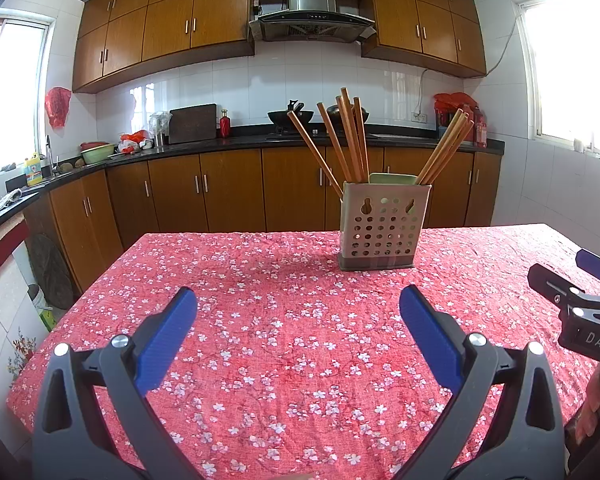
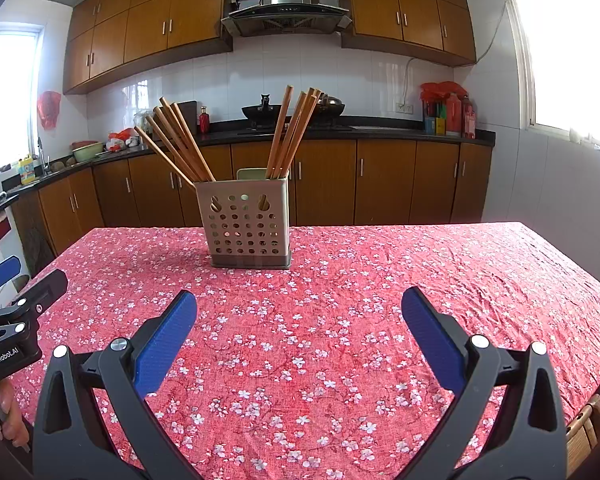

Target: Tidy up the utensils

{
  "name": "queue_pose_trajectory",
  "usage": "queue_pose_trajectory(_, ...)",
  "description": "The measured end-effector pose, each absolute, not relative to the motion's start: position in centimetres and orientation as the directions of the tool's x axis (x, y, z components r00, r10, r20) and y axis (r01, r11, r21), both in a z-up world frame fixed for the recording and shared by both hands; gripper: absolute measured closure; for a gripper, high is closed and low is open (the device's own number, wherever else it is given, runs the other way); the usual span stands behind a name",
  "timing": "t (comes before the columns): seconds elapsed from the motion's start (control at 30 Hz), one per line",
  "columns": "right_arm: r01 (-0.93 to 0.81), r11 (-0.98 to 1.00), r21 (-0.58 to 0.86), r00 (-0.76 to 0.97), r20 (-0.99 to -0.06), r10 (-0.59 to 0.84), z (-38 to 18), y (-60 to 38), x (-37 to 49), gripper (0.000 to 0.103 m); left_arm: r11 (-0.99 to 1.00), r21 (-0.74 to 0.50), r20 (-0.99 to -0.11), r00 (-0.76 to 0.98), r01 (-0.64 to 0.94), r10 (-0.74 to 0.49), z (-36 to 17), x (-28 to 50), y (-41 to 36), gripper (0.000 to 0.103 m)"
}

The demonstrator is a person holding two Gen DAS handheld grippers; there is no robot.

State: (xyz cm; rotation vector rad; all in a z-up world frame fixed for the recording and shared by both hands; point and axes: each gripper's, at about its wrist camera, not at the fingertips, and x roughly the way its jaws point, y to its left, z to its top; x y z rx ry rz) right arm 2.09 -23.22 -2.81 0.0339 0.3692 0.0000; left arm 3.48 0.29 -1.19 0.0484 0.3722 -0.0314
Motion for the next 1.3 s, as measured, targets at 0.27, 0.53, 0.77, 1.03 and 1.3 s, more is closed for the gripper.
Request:
queue_pose_trajectory(0.27,0.007,0.999,0.033,0.932,-0.362,0.006,-2.81,-23.15,2.10,0.002,0.998,0.040,-0.365,0.931,0.041,-0.023,-1.19,3.48,0.21,0.004)
queue_pose_trajectory(0.53,0.006,0.999,0.033,0.931,-0.364,0.007,-2.91,-23.04,2.20,0.002,0.998,0.038,-0.368,0.929,0.046,-0.029,-1.32,3.67,0.34,0.004)
queue_pose_trajectory(0.77,0.005,0.999,0.033,0.931,-0.366,0.007,-3.04,-22.82,2.20,0.002,0.998,0.035,-0.372,0.928,0.050,-0.034,-1.46,3.92,0.54,0.004)
queue_pose_trajectory(1.03,0.005,0.999,0.034,0.930,-0.367,0.008,-3.09,-22.79,2.28,0.002,0.998,0.032,-0.375,0.926,0.050,-0.035,-1.61,3.95,0.67,0.004)
queue_pose_trajectory(1.3,0.006,0.999,0.034,0.930,-0.367,0.007,-3.07,-22.76,2.28,0.002,0.998,0.027,-0.379,0.925,0.050,-0.036,-1.86,4.07,0.74,0.004)
